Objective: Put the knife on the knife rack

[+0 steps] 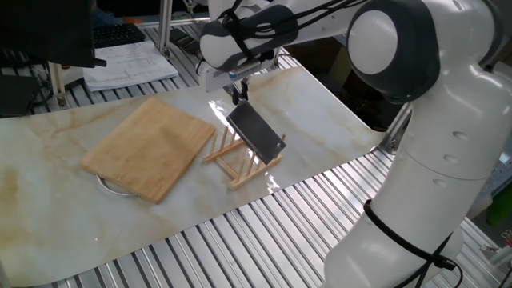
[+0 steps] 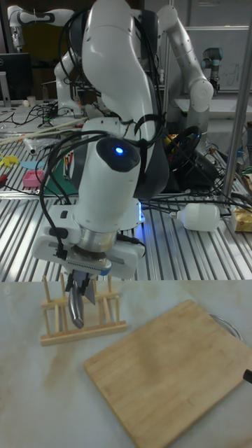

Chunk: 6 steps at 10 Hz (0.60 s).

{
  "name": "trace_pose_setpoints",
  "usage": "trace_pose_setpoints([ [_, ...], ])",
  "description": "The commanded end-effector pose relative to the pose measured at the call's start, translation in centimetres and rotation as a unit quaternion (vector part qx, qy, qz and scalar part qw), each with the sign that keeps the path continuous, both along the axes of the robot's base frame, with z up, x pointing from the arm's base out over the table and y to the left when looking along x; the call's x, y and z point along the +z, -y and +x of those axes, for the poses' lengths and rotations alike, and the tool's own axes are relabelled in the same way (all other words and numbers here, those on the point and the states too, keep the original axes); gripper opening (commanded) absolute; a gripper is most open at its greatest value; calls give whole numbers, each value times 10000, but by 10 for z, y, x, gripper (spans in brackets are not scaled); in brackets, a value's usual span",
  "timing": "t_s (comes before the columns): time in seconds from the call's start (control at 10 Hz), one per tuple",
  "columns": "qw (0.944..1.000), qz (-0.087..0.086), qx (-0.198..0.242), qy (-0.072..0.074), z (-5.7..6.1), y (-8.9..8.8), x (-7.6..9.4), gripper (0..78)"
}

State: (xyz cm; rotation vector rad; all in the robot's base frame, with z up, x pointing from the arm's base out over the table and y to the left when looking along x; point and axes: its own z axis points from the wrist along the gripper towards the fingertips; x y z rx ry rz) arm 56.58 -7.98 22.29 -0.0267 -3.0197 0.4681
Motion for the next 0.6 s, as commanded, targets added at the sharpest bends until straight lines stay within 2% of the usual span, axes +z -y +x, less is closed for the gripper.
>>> trace_pose_setpoints([
  [0.1, 9999, -65, -82, 112, -3, -2, -5, 12],
  [0.6, 9994, -154, -218, 240, -8, -7, -23, 12],
])
